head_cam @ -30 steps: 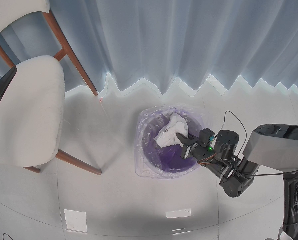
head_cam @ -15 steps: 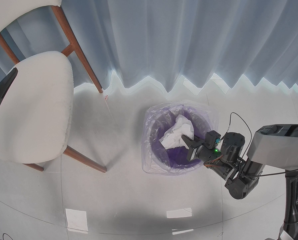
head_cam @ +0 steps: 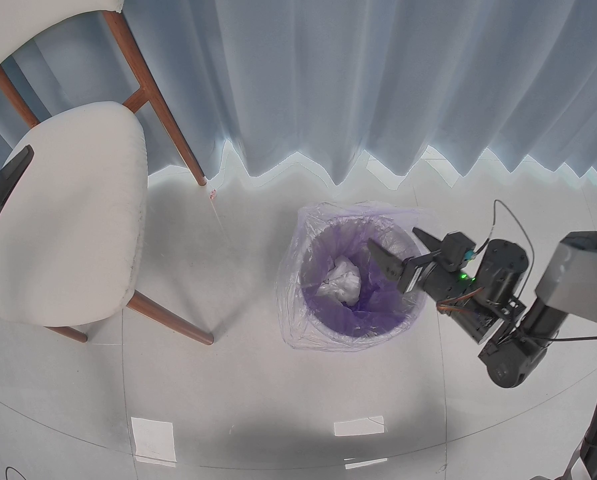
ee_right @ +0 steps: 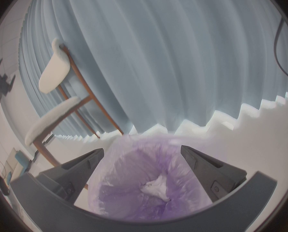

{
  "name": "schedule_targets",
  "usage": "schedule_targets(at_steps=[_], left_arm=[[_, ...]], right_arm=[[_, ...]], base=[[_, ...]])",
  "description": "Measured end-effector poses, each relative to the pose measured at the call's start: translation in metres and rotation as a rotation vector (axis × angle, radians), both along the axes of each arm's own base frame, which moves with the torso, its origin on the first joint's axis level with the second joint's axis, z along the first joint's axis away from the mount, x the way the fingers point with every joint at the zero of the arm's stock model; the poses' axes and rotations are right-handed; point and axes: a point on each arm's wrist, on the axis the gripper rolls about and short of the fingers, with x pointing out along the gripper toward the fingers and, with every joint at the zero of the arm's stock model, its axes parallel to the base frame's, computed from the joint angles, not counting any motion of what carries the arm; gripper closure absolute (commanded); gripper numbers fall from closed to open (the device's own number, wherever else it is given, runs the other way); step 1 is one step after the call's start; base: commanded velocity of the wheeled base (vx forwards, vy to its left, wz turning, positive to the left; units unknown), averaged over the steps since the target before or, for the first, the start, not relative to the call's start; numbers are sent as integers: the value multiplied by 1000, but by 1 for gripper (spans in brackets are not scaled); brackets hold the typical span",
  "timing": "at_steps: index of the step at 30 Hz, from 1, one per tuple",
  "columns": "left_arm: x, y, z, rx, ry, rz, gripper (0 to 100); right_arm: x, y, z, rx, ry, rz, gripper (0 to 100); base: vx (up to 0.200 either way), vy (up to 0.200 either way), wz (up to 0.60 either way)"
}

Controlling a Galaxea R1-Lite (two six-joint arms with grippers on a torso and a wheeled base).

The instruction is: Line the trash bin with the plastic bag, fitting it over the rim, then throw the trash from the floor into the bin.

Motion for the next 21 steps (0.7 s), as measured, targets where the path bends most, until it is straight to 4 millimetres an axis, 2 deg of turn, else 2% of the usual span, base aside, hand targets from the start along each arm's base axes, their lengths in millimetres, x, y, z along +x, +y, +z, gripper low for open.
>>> schedule_targets(at_steps=[4,8,12,16,21], left_arm=[[-5,0,-2,49,-46,9,0],[-12,-1,-8,91,-67,4,0],[-20,-1,-17,121,-57,11,0],[-31,2,-29,141,-23,51,0],[-54,2,-48,190,42,71,0]], right_arm=[[-21,-19,36,8,-12,-55,0],[-45,-39,60,-10,23,-111,0],[-77,-62,83,-33,70,-162,0],[-114,-85,99,-67,122,-207,0],[-165,-114,107,-110,161,-271,0]], base=[[0,0,0],[0,0,0],[0,0,0],[0,0,0],[0,0,0]])
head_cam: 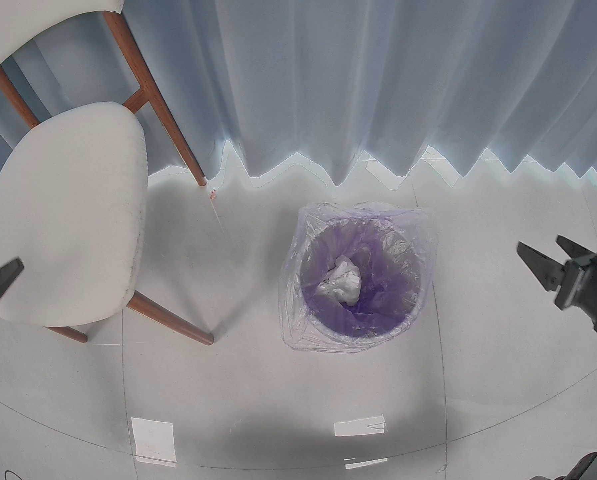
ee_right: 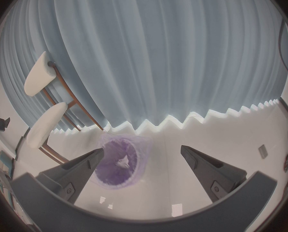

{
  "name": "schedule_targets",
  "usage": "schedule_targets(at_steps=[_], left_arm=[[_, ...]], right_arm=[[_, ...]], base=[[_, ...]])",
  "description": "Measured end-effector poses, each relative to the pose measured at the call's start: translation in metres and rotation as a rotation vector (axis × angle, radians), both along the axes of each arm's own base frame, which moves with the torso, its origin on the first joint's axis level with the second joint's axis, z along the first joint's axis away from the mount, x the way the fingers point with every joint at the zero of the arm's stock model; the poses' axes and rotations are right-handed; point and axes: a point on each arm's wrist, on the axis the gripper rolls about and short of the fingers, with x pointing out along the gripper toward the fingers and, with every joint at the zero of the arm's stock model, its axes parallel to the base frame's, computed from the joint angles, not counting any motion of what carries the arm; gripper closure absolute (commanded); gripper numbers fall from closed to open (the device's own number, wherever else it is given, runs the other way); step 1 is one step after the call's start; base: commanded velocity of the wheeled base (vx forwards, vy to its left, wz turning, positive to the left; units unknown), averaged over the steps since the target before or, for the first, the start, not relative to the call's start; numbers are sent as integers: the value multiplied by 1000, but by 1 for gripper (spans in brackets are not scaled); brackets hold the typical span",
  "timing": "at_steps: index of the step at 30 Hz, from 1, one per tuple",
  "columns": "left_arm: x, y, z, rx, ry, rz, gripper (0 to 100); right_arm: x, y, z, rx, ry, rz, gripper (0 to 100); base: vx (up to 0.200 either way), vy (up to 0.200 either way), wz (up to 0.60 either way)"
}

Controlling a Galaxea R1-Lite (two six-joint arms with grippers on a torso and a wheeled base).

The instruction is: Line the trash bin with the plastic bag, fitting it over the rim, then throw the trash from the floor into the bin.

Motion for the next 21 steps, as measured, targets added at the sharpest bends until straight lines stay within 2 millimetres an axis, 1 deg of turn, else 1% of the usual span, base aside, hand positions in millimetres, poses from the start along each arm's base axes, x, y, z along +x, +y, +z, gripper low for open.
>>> schedule_targets(at_steps=[1,3,6,10,12,15,18,20,21], left_arm=[[-4,-1,-3,10,8,-1,0],[-16,-3,-12,35,29,-6,0],[-32,-8,-25,63,65,-32,0],[-52,-16,-47,70,150,-113,0],[-61,-20,-60,74,199,-166,0],[-74,-24,-79,89,246,-242,0],[-83,-27,-97,95,301,-315,0],[-88,-29,-107,84,348,-350,0],[-90,-29,-109,75,369,-360,0]], right_arm=[[-8,-4,0,-6,4,-10,0],[-29,-15,-2,-20,5,-38,0],[-60,-29,-9,-31,-1,-82,0],[-98,-41,-27,-39,-7,-141,0],[-116,-45,-41,-42,-8,-163,0],[-139,-47,-62,-48,-11,-147,0],[-155,-45,-85,-55,-6,-70,0],[-162,-43,-97,-56,-4,-40,0],[-164,-43,-100,-57,-13,-35,0]], base=[[0,0,0],[0,0,0],[0,0,0],[0,0,0],[0,0,0],[0,0,0],[0,0,0],[200,0,0],[200,0,0]])
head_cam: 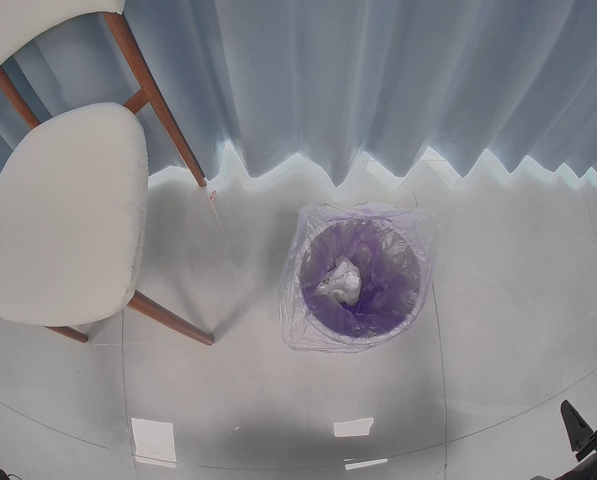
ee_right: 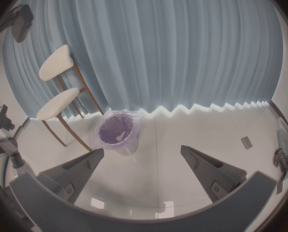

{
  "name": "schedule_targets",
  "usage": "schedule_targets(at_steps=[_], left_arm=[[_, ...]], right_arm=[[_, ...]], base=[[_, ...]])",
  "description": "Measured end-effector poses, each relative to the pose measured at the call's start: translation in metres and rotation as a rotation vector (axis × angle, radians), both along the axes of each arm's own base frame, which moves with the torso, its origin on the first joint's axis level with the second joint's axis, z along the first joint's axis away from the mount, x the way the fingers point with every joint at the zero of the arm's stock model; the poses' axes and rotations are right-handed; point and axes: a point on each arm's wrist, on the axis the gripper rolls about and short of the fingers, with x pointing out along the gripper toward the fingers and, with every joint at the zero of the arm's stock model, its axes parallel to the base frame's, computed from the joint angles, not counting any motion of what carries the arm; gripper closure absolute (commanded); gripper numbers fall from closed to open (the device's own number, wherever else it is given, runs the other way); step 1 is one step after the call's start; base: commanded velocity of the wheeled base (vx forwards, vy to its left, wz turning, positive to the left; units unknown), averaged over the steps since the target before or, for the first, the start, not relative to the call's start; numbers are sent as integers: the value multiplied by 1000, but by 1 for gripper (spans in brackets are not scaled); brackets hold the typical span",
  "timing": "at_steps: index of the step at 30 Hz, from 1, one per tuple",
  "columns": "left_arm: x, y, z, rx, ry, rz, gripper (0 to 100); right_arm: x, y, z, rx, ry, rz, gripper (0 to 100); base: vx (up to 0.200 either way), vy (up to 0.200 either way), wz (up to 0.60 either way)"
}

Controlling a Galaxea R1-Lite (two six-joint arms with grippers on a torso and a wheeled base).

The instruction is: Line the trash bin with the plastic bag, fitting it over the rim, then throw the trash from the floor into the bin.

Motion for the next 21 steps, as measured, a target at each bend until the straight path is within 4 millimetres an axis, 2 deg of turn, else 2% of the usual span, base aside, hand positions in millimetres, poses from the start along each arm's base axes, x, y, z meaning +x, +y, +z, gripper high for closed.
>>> schedule_targets(at_steps=[4,9,16,19,21], left_arm=[[-6,-2,-2,-30,97,-20,0],[-16,-4,12,-27,88,-35,0],[-14,0,47,-45,152,-84,0],[-7,2,53,-53,186,-103,0],[-2,4,48,-59,212,-116,0]], right_arm=[[-4,0,-8,-8,-25,-46,0],[-6,1,-13,-18,-36,-114,0],[-7,1,-15,-19,-40,-128,0],[-7,1,-15,-18,-41,-130,0],[-7,1,-15,-17,-42,-131,0]], base=[[200,0,0],[200,0,0],[0,0,0],[0,0,0],[0,0,0]])
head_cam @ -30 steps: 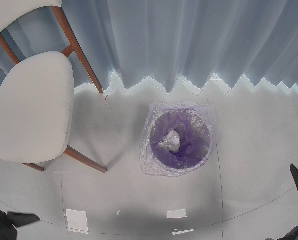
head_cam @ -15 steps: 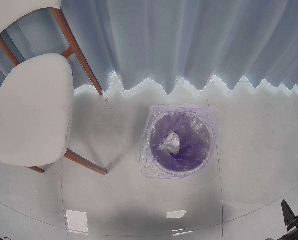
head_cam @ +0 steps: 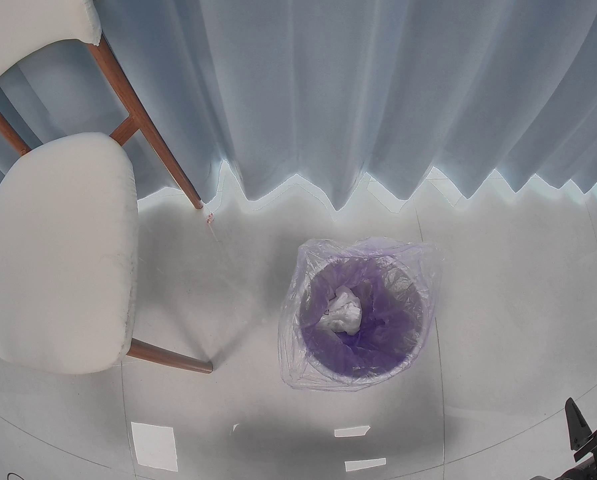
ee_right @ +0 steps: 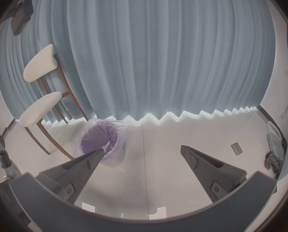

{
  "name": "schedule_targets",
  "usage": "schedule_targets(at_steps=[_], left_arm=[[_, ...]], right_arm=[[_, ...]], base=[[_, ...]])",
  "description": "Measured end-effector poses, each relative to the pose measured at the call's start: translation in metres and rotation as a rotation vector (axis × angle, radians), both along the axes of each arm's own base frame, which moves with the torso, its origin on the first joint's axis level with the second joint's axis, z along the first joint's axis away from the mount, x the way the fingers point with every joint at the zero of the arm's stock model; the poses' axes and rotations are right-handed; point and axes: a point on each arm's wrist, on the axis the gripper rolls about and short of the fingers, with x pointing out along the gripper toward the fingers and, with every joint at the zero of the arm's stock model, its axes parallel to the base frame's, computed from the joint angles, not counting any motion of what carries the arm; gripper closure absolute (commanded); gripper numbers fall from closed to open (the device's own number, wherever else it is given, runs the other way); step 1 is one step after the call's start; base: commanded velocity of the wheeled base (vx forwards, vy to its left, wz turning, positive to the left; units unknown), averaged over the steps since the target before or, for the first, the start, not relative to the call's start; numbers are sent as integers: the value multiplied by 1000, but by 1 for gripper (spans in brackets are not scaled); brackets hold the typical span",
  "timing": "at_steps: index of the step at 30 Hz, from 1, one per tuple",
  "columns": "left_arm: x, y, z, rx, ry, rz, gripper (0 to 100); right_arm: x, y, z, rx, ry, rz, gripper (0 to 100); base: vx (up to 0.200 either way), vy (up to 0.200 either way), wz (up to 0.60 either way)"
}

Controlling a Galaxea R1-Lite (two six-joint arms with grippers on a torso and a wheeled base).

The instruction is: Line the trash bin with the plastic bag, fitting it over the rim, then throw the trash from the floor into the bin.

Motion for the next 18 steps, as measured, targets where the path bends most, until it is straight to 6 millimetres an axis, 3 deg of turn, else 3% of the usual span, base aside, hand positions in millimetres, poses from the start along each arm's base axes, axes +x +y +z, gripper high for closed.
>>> schedule_targets(at_steps=[5,9,13,18], left_arm=[[3,2,-23,10,-61,-17,0],[3,2,-34,29,-282,75,0],[8,5,-43,40,-421,307,0],[15,10,-53,94,-466,641,0]], right_arm=[[0,0,0,-1,-1,-12,0],[0,-1,0,-6,-1,-41,0],[0,-1,0,-8,-2,-56,0],[0,-1,0,-10,-2,-67,0]], base=[[0,0,0],[0,0,0],[0,0,0],[0,0,0]])
